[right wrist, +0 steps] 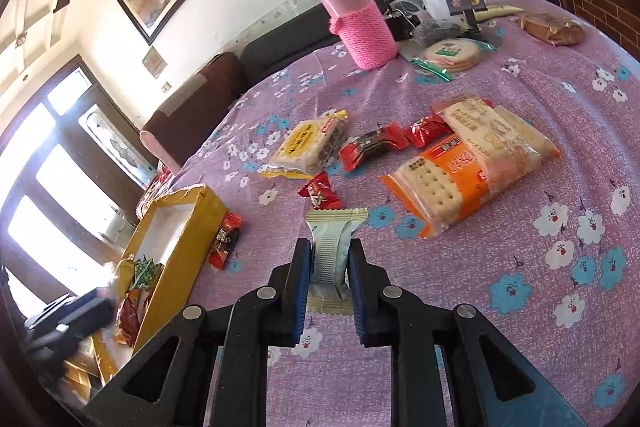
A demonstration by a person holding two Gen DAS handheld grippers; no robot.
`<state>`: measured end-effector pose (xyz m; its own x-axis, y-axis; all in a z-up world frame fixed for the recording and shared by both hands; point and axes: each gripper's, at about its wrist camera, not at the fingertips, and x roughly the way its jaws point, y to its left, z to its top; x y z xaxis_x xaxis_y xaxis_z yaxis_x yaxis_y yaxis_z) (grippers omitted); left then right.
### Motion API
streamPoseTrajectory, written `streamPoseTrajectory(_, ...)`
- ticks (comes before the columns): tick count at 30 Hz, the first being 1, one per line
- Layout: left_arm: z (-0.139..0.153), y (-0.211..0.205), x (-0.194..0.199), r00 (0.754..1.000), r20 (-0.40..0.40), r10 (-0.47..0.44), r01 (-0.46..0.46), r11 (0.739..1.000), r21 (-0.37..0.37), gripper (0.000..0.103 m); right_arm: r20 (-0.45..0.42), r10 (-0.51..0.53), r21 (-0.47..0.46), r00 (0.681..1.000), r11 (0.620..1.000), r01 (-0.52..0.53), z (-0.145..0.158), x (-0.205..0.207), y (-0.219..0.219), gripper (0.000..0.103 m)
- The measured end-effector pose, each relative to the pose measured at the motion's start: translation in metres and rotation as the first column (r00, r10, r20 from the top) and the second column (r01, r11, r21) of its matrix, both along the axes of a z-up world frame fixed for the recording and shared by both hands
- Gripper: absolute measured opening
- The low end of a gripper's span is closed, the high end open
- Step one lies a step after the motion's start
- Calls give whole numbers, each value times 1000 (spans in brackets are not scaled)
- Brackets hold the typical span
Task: Organize snacks
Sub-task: 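Grasp the red-and-white packet with the left tool and lift it, then carry both packets over the white box and open both tools to drop them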
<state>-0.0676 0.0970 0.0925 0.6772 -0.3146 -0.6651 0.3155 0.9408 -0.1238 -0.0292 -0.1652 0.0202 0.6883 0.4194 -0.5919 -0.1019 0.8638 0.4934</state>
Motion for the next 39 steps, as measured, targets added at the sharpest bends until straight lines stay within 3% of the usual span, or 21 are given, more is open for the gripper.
streamPoseTrajectory(2, 2, 36, -7, 996, 3, 88, -88, 995, -39, 25, 13, 0, -21, 1000, 1000, 0, 1, -1, 6, 19)
streamPoseTrajectory(6, 0, 78, -17, 976, 25, 217, -217, 976, -10, 25, -9, 9, -12, 1000, 1000, -9, 5, -7, 21, 19)
streamPoseTrajectory(10, -7, 103, -21, 956, 29, 292, -292, 956, 8, 25, -7, 102, 22, 995, 995, -102, 21, -22, 58, 19)
streamPoseTrajectory(17, -29, 126, -30, 945, -6, 327, -327, 945, -7, 26, 20, 327, -24, 945, 945, -327, 55, -39, 155, 18)
streamPoseTrajectory(25, -43, 150, -30, 935, -33, 354, -354, 935, 1, 27, -30, 473, -98, 881, 875, -474, 41, -48, 248, 19)
streamPoseTrajectory(29, -45, 157, -30, 932, -41, 359, -360, 933, 0, 27, -73, 500, -123, 863, 854, -505, 23, -49, 274, 19)
streamPoseTrajectory(39, -47, 156, -30, 926, -28, 376, -376, 927, 11, 31, -116, 493, -178, 862, 844, -506, 5, -48, 287, 22)
